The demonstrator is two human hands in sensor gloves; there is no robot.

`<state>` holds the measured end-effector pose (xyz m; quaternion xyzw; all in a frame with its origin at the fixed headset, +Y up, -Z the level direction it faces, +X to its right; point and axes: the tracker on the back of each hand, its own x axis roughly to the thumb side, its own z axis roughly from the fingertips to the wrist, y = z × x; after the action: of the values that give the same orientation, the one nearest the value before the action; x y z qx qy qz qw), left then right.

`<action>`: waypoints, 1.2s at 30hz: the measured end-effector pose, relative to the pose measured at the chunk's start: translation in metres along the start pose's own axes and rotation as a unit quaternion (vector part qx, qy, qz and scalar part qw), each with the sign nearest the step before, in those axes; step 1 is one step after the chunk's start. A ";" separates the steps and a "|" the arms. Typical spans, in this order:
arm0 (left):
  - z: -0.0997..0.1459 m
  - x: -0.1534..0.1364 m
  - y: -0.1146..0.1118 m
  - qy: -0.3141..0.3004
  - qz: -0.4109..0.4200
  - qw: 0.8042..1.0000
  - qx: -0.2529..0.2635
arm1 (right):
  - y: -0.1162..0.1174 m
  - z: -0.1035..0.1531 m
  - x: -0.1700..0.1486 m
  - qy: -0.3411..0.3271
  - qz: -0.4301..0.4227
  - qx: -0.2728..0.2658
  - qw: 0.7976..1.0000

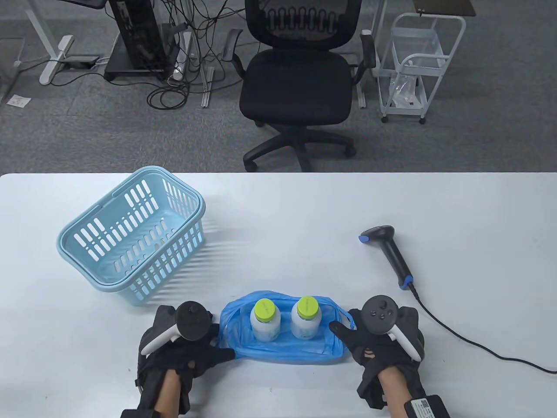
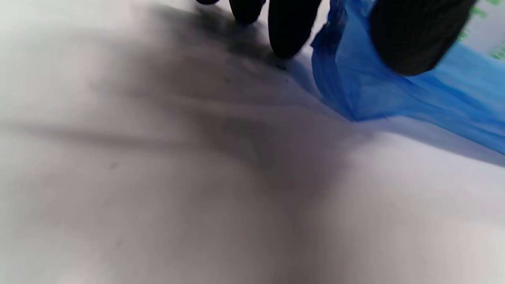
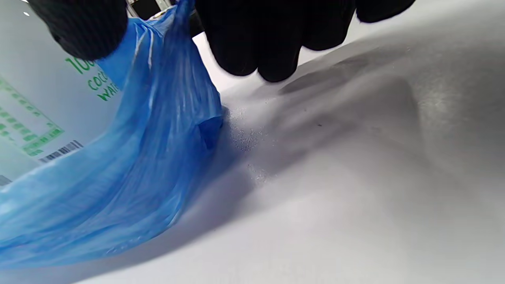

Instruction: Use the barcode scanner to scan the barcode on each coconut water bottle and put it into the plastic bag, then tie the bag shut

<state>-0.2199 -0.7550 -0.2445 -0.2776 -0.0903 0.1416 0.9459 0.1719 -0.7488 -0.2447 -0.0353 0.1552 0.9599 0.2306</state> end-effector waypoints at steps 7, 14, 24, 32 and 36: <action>0.014 -0.010 0.021 -0.059 0.123 0.986 0.093 | -0.021 0.011 -0.004 -0.013 -0.086 -0.095 0.992; 0.050 -0.029 0.054 -0.183 0.335 0.905 0.188 | -0.066 0.034 0.002 -0.070 -0.200 -0.147 0.966; 0.055 0.004 0.078 -0.340 0.524 0.752 0.210 | -0.118 0.059 0.053 -0.175 -0.302 -0.172 0.921; 0.042 0.054 0.091 -0.425 0.453 0.755 0.210 | -0.129 0.057 0.088 -0.217 -0.343 -0.149 0.902; 0.032 0.077 0.089 -0.421 0.366 0.801 0.217 | -0.127 0.058 0.110 -0.277 -0.278 -0.122 0.912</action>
<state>-0.1746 -0.6427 -0.2594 0.0089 -0.3380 0.5962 0.7281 0.1319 -0.5753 -0.2410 0.1625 -0.0489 0.8396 0.5160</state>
